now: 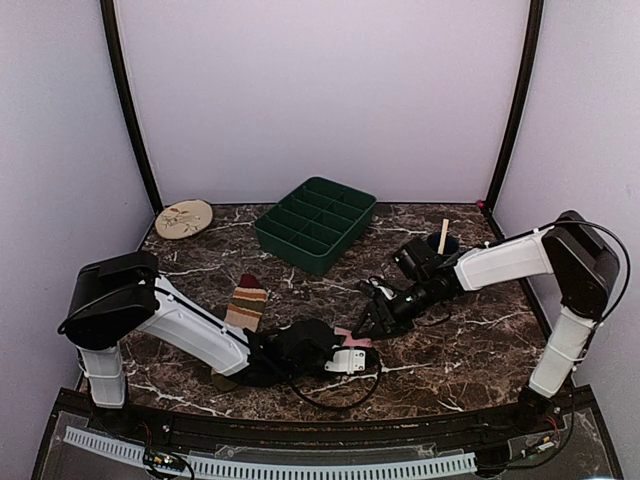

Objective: Roll the socks
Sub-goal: Roll the sock at the center of the board.

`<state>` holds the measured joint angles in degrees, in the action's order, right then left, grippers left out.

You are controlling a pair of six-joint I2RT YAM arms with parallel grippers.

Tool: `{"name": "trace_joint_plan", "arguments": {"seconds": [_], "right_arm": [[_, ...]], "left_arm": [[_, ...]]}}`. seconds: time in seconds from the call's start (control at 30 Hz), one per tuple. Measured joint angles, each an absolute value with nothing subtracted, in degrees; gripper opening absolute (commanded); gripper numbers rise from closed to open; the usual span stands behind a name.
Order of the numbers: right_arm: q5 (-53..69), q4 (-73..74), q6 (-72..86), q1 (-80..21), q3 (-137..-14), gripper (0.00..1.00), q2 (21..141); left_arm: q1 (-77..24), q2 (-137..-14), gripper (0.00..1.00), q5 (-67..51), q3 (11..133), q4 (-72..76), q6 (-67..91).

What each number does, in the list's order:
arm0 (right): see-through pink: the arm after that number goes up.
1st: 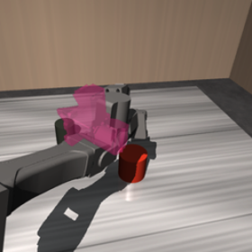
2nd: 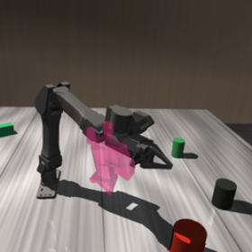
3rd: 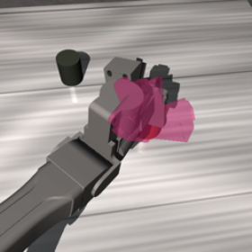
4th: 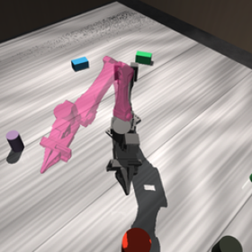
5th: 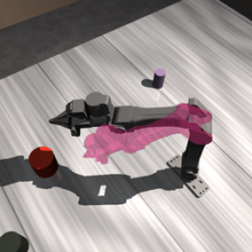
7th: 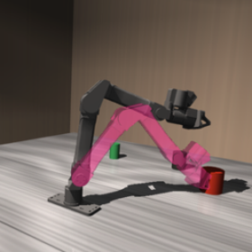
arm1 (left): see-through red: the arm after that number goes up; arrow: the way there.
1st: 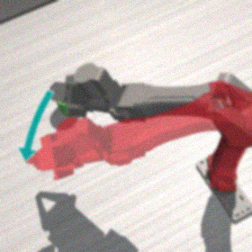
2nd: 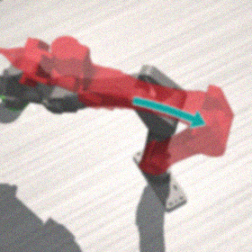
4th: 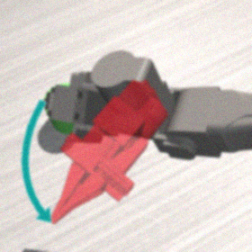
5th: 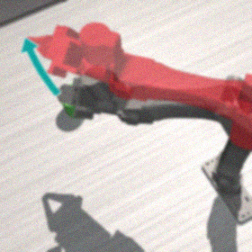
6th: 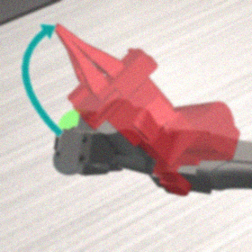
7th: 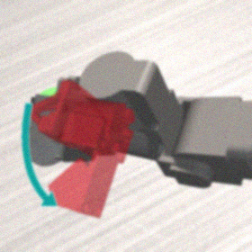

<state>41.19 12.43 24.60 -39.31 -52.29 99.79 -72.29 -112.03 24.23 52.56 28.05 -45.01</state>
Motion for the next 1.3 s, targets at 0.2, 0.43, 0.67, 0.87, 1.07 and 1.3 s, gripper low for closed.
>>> {"name": "trace_joint_plan", "arguments": {"seconds": [0.2,0.43,0.67,0.87,1.07,1.3], "right_arm": [[41.2,13.6,23.4,-40.8,-53.5,0.63,102.2],[41.6,14.0,22.7,-41.3,-54.5,0.61,103.8],[42.6,15.3,22.1,-41.9,-56.3,0.55,105.8],[43.4,16.6,21.7,-42.2,-57.9,0.43,107.4],[44.6,16.9,21.9,-42.3,-58.3,0.22,108.3],[45.4,16.3,24.0,-42.3,-57.9,0.00,108.4]], "left_arm": [[-72.3,-112.1,0.00,24.0,51.5,30.2,-47.0],[-72.3,-112.1,0.00,23.5,50.1,32.5,-48.8],[-72.3,-112.1,0.00,23.4,49.2,33.9,-49.6],[-72.3,-112.1,0.00,23.6,48.9,34.1,-50.2],[-72.3,-112.6,0.00,24.1,49.1,34.2,-50.6],[-72.6,-113.1,0.00,26.2,50.9,31.5,-49.5]]}}
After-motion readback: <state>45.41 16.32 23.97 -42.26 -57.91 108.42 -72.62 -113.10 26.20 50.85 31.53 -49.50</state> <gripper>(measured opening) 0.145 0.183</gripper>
